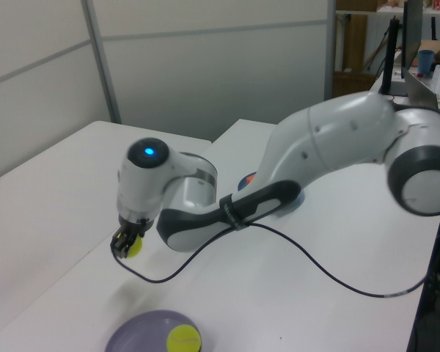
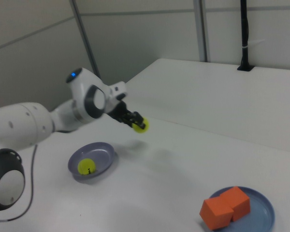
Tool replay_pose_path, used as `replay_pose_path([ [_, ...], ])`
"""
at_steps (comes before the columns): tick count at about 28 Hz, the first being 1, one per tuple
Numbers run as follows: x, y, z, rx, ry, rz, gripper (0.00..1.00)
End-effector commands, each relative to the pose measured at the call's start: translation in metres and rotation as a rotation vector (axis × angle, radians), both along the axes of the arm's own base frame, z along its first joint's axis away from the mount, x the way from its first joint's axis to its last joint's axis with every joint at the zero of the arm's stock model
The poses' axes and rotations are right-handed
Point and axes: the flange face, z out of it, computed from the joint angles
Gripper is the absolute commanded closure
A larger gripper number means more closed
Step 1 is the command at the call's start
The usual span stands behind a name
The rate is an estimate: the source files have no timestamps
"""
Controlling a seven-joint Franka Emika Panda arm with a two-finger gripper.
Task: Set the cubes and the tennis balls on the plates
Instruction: 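Carry the tennis ball onto the lavender plate beside the first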
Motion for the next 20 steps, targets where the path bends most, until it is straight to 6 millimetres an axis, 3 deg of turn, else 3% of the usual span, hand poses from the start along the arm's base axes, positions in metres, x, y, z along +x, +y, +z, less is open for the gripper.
replay_pose_path([
  [1,-0.050,0.033,0.017,-0.052,0.165,-0.010,1.00],
  [4,-0.079,0.053,0.010,-0.099,0.279,0.001,1.00],
  [8,-0.092,0.066,-0.008,-0.119,0.330,0.020,1.00],
  [9,-0.093,0.068,-0.026,-0.130,0.351,0.026,0.94],
  [12,-0.093,0.070,-0.044,-0.149,0.370,0.032,0.85],
  [15,-0.095,0.071,-0.049,-0.147,0.381,0.031,0.00],
  [20,-0.097,0.075,-0.032,-0.134,0.367,0.035,0.00],
])
